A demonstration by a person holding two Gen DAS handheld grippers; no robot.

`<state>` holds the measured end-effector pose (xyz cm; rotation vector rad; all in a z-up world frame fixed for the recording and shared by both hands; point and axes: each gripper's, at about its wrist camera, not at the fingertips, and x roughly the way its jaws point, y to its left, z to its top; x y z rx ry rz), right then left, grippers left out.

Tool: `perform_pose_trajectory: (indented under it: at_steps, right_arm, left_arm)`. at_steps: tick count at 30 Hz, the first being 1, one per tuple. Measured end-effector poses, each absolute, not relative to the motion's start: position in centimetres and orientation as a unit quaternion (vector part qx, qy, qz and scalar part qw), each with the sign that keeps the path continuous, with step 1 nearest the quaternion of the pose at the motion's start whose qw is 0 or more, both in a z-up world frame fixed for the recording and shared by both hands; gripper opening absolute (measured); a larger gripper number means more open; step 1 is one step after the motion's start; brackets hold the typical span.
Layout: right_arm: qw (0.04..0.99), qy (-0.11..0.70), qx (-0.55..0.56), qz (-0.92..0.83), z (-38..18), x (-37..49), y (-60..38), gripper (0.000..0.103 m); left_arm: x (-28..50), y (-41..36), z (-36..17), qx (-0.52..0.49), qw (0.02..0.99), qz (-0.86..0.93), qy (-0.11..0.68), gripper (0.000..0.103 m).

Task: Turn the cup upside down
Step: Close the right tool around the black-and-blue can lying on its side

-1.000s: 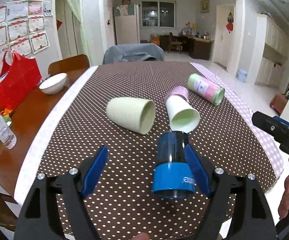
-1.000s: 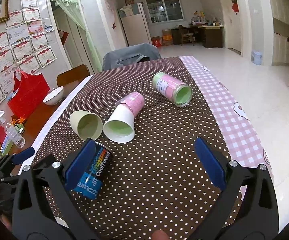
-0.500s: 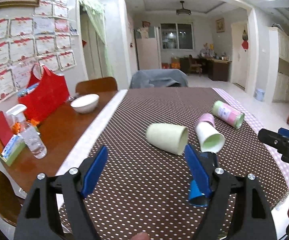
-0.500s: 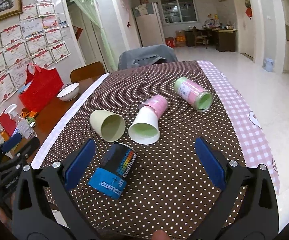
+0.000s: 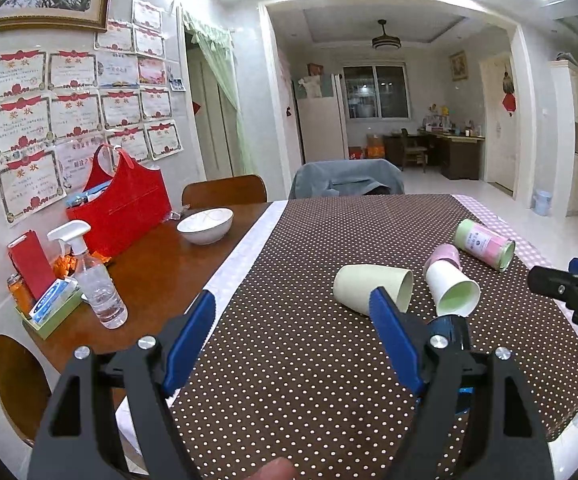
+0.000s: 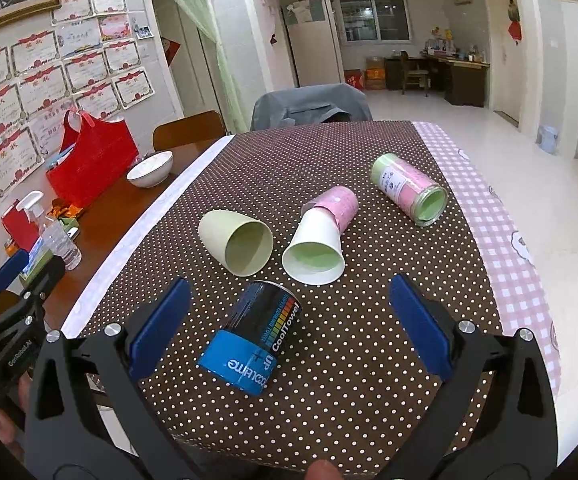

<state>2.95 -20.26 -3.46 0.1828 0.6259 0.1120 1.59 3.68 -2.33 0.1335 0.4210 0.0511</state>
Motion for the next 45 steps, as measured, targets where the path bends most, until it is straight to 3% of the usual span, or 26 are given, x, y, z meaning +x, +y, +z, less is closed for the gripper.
perform_pose_trajectory:
  at_steps: [12,45]
  right_arm:
    - [0.923,0.363,0.101,0.074,-3.9,5.9,-19.1,0.097]
    - [0.773,0.573,0.253,0.099,-14.0,15.1,-17.6,0.097]
  left_arm:
    - [3.3,6.3,-2.3,0.038,0.974,0.032,0.223,0.079]
    - [8.4,7.3,-6.9,0.022,0.960,-0.017,0.278,0.079]
